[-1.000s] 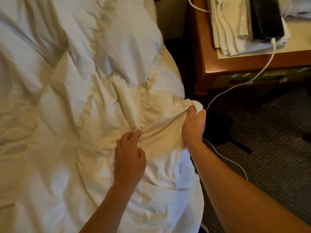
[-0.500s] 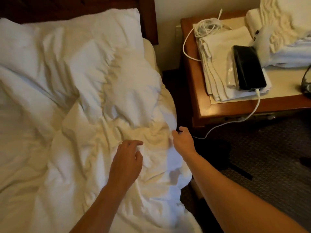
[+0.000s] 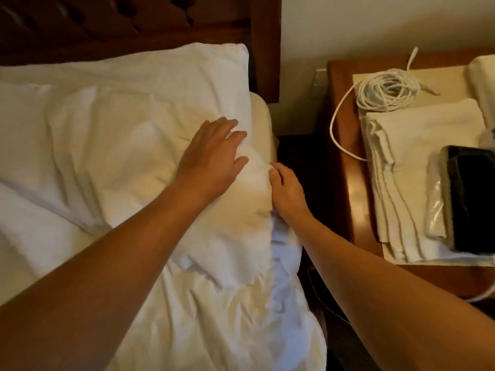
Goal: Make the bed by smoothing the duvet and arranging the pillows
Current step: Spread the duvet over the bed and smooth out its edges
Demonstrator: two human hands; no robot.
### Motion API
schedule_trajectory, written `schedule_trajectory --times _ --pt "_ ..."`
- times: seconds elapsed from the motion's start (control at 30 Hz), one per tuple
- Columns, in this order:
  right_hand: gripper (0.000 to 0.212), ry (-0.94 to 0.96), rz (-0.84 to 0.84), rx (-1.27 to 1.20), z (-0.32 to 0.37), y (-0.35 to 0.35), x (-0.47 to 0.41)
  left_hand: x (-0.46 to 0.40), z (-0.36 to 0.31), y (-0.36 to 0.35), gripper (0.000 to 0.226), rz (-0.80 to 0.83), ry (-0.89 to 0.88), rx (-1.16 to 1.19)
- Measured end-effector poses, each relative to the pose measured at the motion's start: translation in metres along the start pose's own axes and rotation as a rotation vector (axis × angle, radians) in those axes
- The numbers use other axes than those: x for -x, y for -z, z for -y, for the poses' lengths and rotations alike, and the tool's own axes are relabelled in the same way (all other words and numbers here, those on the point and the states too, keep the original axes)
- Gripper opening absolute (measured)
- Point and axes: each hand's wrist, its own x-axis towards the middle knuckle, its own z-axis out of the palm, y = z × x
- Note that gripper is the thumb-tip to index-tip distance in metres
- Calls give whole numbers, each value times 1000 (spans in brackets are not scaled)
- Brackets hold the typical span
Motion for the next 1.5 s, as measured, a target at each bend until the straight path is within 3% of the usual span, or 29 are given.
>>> schedule_trajectory --times 0.13,0.2,0.4,0.5,0.73,0.87,1.03,1.17,1.27,1.37,1.5 --pt "31 -6 38 51 3 -4 -19 -31 15 13 54 240 -54 -240" --pt "28 -28 6 76 9 2 -29 -42 15 21 46 299 -44 -208" --pt "25 163 -178 2 85 12 -90 -90 27 60 35 10 160 -88" --pt "12 260 -139 33 112 13 -121 -110 43 72 33 -109 244 -104" --pt "31 116 103 158 75 -4 -116 -120 59 61 46 117 259 -114" --pt "16 83 15 135 99 -10 -125 -123 68 73 36 20 210 -190" --pt "16 238 -46 6 122 -25 -120 -109 88 86 26 -101 287 -207" --pt "38 170 -23 20 108 -32 -104 -105 90 73 26 -54 380 -198" --pt "52 108 -64 -18 98 -29 -88 -105 83 68 34 -45 284 -185" --pt "57 169 9 -53 98 -27 -68 -94 85 72 45 2 285 -148" --pt "56 210 153 135 82 -27 -57 -84 105 87 47 -25 300 -290"
